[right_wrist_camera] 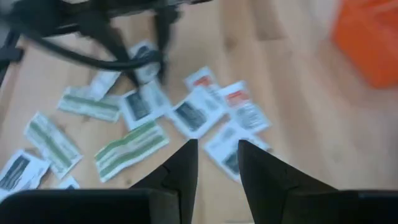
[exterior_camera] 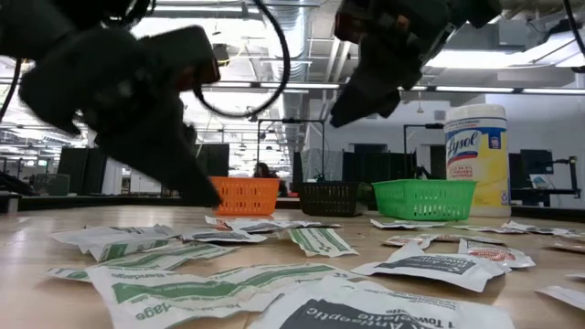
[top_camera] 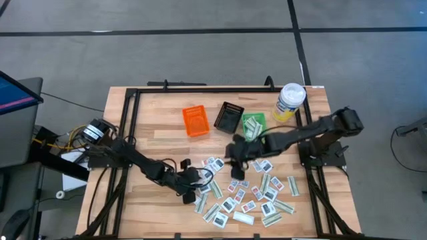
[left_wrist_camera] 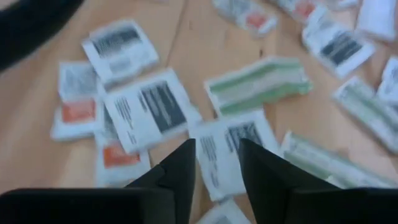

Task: Pick & Place First Aid Supplies
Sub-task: Put the black towelette pack into the black basket

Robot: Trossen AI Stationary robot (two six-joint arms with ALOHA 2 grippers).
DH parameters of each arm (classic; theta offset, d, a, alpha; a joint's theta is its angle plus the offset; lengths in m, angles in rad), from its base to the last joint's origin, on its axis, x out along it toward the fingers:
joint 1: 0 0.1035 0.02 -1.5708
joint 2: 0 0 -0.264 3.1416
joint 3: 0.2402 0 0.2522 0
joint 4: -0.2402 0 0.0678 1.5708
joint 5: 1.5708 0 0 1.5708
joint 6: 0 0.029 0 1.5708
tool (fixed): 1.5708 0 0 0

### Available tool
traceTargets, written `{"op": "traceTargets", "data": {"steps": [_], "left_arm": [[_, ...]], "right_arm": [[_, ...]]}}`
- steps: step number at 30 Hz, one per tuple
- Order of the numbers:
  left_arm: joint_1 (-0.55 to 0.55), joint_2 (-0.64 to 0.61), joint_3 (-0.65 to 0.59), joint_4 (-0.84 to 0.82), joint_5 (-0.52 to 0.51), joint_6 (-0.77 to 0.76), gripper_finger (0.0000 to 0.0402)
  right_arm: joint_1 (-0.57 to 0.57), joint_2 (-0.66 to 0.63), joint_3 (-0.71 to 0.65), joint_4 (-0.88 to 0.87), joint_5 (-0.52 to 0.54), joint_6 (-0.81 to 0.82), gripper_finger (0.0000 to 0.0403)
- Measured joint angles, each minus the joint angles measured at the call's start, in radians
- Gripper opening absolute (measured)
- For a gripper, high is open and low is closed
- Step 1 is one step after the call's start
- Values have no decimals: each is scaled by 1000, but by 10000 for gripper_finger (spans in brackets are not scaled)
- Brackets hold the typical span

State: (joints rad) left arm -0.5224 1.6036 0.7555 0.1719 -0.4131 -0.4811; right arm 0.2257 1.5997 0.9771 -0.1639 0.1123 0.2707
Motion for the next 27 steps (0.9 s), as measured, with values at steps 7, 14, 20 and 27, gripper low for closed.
{"op": "traceTargets", "data": {"steps": [7, 14, 20, 27], "left_arm": [[0, 59, 3, -3, -5, -35, 158], [-1, 61, 4, -10, 25, -21, 106], [10, 60, 4, -9, 51, -24, 11], [14, 19, -3, -22, -57, -2, 11]], "right_arm": [[62, 123, 0, 114, -12, 0, 108], [60, 198, 0, 124, -12, 19, 108], [37, 243, 0, 246, -15, 61, 108], [23, 343, -1, 483, -109, 173, 108]]}}
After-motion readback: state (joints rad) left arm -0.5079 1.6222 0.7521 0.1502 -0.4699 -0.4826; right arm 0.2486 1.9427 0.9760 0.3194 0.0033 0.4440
